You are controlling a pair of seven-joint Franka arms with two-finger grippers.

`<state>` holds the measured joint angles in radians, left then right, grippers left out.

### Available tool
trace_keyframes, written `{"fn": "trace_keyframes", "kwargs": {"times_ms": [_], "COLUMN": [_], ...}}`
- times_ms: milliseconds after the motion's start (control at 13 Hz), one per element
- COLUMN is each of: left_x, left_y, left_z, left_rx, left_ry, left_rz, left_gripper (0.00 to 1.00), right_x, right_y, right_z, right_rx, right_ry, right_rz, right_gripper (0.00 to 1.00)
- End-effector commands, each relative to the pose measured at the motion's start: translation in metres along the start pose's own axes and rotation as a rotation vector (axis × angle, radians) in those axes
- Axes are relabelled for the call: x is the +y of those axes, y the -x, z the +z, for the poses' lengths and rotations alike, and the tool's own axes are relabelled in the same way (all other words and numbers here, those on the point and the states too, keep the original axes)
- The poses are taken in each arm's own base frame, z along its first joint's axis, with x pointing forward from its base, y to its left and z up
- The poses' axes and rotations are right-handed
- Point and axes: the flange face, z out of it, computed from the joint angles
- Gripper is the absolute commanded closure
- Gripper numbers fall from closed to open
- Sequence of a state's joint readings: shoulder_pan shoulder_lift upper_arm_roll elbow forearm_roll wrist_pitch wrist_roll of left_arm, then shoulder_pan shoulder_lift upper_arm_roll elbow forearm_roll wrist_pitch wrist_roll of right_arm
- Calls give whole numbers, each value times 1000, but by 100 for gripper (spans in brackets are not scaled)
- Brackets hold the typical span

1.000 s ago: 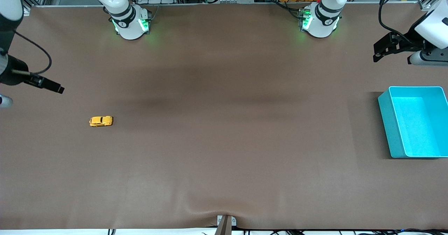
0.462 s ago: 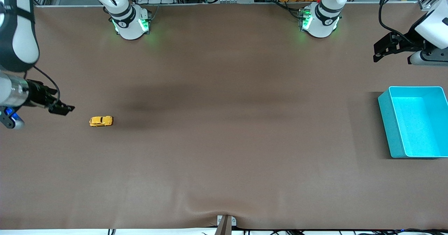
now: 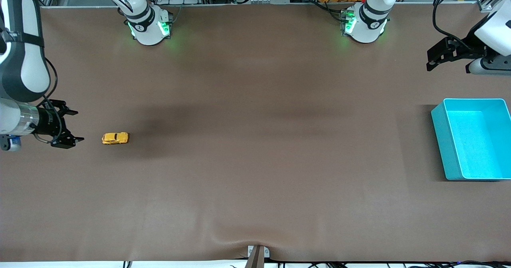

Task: Wind and store yellow beetle car
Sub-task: 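Move the right gripper over the yellow beetle car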

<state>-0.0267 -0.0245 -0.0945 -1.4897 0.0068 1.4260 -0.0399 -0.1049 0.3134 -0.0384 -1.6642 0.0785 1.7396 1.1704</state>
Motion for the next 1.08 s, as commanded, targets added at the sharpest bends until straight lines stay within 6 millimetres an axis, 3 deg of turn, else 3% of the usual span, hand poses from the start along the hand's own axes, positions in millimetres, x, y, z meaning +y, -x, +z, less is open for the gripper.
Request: {"fn": "trace_keyframes", "kwargs": {"times_ms": [0, 231, 769, 923, 1000], "left_x": [0, 0, 0, 0, -1], "left_y": [1, 1, 1, 1, 1], "left_z": [-4, -4, -5, -5, -4], "left_rx": [3, 5, 6, 6, 5], "left_ry": [16, 16, 15, 15, 15], "left_rz": [-5, -5, -6, -6, -5], "left_gripper": [0, 0, 0, 0, 0], "right_x": [-1, -5, 10, 16, 17], "right_y": [-14, -17, -11, -12, -13], "right_z": [16, 43, 143, 166, 168], "right_rx": [-14, -4, 44, 58, 59], "right_ry": [-28, -56, -121, -145, -146], "right_rz": [173, 298, 318, 312, 311], "right_gripper": [0, 0, 0, 0, 0]}}
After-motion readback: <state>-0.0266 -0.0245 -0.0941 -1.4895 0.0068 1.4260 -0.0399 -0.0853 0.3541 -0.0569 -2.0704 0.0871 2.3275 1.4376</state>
